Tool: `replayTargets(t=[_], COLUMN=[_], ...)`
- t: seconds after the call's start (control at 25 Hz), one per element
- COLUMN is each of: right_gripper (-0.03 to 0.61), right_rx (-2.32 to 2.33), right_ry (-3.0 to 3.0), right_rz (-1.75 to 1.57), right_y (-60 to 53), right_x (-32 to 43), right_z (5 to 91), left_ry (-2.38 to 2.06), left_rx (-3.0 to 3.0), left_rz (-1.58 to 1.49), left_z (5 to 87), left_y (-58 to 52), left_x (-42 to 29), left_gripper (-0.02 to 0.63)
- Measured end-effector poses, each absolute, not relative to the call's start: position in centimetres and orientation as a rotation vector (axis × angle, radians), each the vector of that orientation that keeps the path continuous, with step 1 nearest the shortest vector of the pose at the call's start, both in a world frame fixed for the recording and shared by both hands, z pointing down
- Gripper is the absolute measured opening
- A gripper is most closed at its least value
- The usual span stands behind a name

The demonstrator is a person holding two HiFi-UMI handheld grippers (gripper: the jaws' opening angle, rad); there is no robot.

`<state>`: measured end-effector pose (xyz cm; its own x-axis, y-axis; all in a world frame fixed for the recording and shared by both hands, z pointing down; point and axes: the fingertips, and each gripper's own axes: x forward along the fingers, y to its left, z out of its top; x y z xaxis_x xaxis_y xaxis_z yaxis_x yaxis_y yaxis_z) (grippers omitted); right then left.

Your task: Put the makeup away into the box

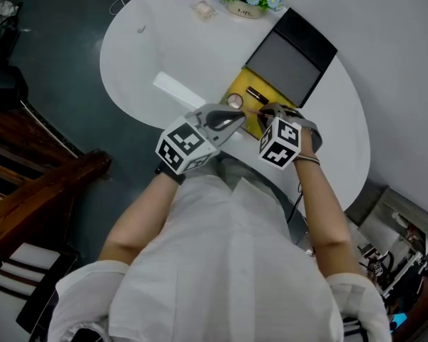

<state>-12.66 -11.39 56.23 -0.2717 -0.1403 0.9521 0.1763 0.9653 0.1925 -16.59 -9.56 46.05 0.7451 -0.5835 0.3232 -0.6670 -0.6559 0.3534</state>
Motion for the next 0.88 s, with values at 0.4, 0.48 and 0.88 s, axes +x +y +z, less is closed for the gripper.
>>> replayTargets(t=[0.4,0.48,0.88], right_gripper=[0.046,0.046,0.048], right_rx=[-0.072,-0.078,-0.078], right_ry=[-1.752,-1.742,-1.734], right_rz=[-0.283,-0.285,-0.242], right_y=[-10.2,-10.2,-10.3], right_x=[-13.0,-13.0,-13.3], right_z=[59.4,59.7,60.3], left_ry=[-0.95,-0.95,-0.951], left_rx=[2.497,2.498,2.507], left_rz=[0.266,0.269,0.269], left_z=[46.1,46.1,46.0], left_y=[-8.9,-8.9,-9.1], left_x=[-18.9,-19.2,-20.8], left_gripper=[0.02,0.019,0.019])
